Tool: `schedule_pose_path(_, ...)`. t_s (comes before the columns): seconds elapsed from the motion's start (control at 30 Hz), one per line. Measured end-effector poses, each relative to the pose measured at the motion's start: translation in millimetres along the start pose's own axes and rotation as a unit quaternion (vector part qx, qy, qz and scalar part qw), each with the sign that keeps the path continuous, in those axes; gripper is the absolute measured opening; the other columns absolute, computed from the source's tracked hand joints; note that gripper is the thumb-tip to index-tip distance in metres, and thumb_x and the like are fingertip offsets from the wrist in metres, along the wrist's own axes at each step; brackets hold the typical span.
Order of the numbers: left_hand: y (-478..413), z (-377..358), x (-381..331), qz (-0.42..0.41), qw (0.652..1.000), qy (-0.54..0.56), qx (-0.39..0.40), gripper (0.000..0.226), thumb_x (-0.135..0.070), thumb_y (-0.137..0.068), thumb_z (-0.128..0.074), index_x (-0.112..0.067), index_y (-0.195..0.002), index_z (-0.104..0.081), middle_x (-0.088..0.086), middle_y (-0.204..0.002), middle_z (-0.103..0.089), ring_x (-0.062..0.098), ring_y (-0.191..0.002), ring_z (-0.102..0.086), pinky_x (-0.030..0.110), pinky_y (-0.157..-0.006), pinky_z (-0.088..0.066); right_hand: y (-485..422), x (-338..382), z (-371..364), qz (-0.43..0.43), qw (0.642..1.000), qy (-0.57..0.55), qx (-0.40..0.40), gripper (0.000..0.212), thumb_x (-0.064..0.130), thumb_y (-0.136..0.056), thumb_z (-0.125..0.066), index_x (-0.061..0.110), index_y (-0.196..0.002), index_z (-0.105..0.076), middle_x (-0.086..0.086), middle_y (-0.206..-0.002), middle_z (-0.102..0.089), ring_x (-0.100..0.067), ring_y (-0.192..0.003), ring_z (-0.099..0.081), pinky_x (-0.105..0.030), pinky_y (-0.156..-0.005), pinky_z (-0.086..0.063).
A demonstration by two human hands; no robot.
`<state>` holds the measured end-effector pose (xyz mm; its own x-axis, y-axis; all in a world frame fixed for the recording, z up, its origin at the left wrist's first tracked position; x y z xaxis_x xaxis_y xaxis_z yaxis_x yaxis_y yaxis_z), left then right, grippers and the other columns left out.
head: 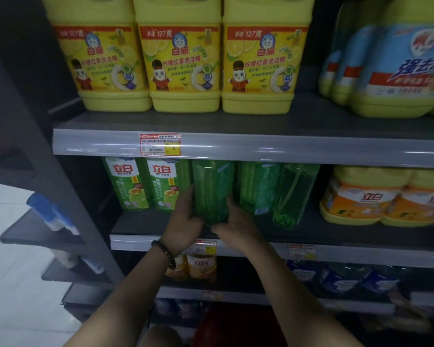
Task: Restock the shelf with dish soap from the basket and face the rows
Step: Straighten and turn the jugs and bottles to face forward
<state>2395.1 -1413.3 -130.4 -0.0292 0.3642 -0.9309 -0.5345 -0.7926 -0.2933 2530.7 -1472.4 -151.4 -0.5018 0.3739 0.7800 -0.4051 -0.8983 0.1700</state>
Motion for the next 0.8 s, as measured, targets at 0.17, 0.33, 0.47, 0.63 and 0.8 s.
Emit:
schedule_pose_path(0.17,16.8,2.5,10.0,-0.01,1.0,-0.014,0.016,0.072,0.016,-0.089,-0.059,-0.042,-0.131,-0.058,-0.02,-0.125,-0.07,0.008,-0.121,-0.067,0.019,-0.093,-0.057,2.8,-8.3,-1.6,0.011,1.0,-0.007,0.0,0.079,0.031,-0.09,-0.074,0.033,-0.159,-0.036,-0.002,-0.14,-0.067,-0.026,-0.122,-0.067,-0.04,-0.097,-0.059)
schedule_pose_path(0.33,-0.8,9.3,20.2,0.089,0.995,0.009,-0.037,0.029,-0.003,-0.105,-0.052,-0.022,-0.124,-0.064,0.003,-0.122,-0.071,0.028,-0.12,-0.067,0.041,-0.098,-0.057,29.5,-12.3,-14.2,0.042,0.995,-0.06,-0.064,0.074,0.032,-0.097,-0.067,0.036,-0.161,-0.03,-0.002,-0.155,-0.052,-0.027,-0.137,-0.057,-0.047,-0.109,-0.053)
schedule_pose_path(0.47,-23.9,5.1,14.4,0.175,0.973,0.152,-0.015,0.058,-0.055,-0.111,-0.026,-0.022,-0.137,-0.065,0.004,-0.134,-0.071,0.026,-0.129,-0.065,0.05,-0.113,-0.045,45.4,-11.3,-17.1,0.066,0.996,-0.041,-0.032,0.086,0.034,-0.105,-0.064,0.038,-0.17,-0.007,0.002,-0.178,-0.012,-0.028,-0.161,-0.024,-0.045,-0.126,-0.037)
schedule_pose_path(0.63,-45.8,-3.1,18.7,0.19,0.962,0.195,-0.01,0.071,-0.073,-0.103,-0.026,-0.026,-0.143,-0.062,0.01,-0.143,-0.065,0.031,-0.137,-0.059,0.056,-0.122,-0.035,56.4,-8.0,-26.3,0.085,0.996,-0.023,-0.007,0.092,0.034,-0.108,-0.061,0.036,-0.17,0.006,0.001,-0.179,0.0,-0.028,-0.165,-0.005,-0.045,-0.131,-0.023)
schedule_pose_path(0.8,-53.9,-5.7,24.3,0.181,0.971,0.159,0.007,0.08,-0.084,-0.095,-0.032,-0.028,-0.146,-0.058,0.009,-0.143,-0.065,0.031,-0.137,-0.059,0.059,-0.121,-0.034,56.7,-4.4,-27.5,0.07,0.997,0.023,0.016,0.102,0.043,-0.106,-0.061,0.036,-0.166,0.021,-0.009,-0.167,-0.017,-0.035,-0.154,-0.027,-0.047,-0.123,-0.034)
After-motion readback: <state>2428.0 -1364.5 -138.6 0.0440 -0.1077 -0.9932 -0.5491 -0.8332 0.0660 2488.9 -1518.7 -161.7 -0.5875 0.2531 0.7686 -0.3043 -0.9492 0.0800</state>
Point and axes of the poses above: each hand's wrist, its own y-axis away from the middle knuckle, its own z-axis out of the back of the hand, x = y × z, the point moved 1 cm from there along -y, towards the middle knuckle
